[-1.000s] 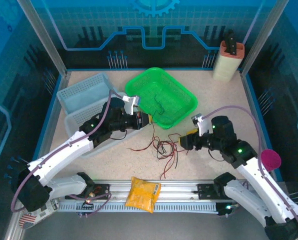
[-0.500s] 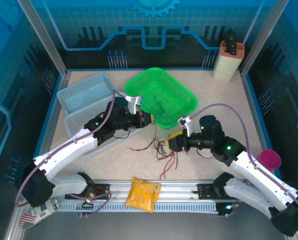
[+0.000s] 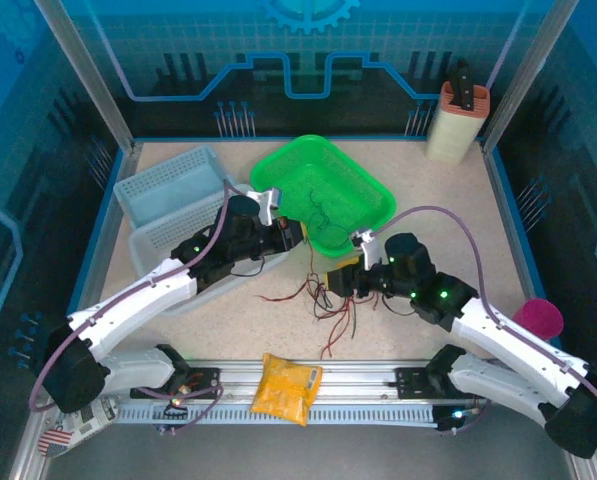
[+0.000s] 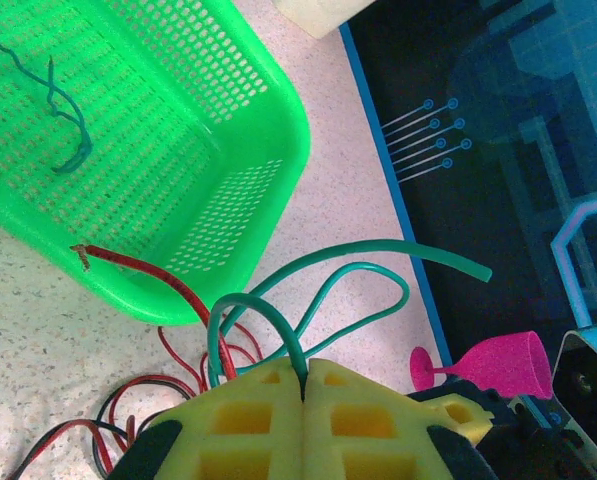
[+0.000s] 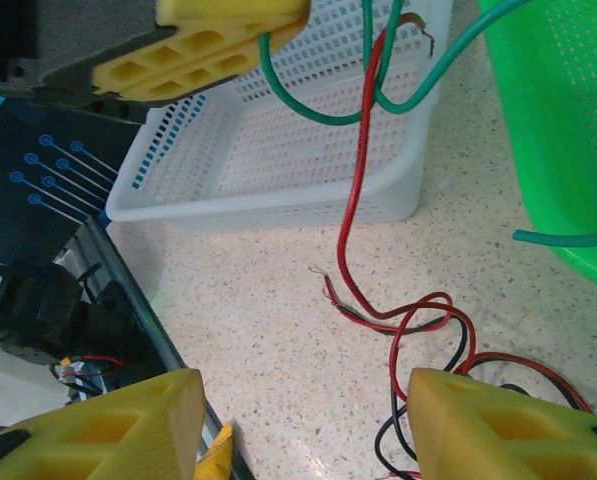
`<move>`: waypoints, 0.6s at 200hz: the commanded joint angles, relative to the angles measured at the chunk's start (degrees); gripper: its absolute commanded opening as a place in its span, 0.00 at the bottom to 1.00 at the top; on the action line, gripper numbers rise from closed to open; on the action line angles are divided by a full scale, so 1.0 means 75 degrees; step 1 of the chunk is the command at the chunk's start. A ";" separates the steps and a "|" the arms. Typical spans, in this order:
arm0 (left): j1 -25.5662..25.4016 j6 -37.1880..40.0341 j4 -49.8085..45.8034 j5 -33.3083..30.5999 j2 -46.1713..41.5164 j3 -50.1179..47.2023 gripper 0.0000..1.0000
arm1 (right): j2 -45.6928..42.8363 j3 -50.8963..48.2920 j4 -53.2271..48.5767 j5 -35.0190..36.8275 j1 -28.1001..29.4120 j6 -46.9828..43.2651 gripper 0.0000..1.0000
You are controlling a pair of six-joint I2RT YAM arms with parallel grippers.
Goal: Untangle the cables
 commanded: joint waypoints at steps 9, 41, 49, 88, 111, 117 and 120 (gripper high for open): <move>-0.0043 -0.0020 0.0038 -0.0304 -0.0143 0.0025 0.00 | 0.0158 0.0039 0.0071 0.0250 0.0114 -0.0042 0.57; -0.0058 -0.0102 0.0091 -0.0308 -0.0120 0.0035 0.00 | 0.0305 0.0053 -0.0056 0.0391 0.0109 -0.0066 0.57; -0.0066 -0.0103 0.0091 -0.0294 -0.0113 0.0059 0.00 | 0.0355 0.0053 -0.0022 0.0391 0.0106 -0.0067 0.57; -0.0138 -0.0032 -0.0055 -0.0246 -0.0032 0.0223 0.00 | 0.0763 0.0008 0.0703 0.0081 0.0155 -0.0048 0.57; -0.0165 -0.0056 -0.0074 -0.0158 0.0045 0.0254 0.00 | 0.1095 0.0125 0.1119 0.0015 0.0243 -0.0007 0.55; -0.0173 -0.0061 -0.0084 -0.0155 0.0056 0.0260 0.00 | 0.1174 0.0181 0.1129 0.0153 0.0282 0.0035 0.55; -0.0178 -0.0061 -0.0080 -0.0157 0.0055 0.0257 0.00 | 0.1204 0.0213 0.1135 0.0234 0.0294 0.0050 0.55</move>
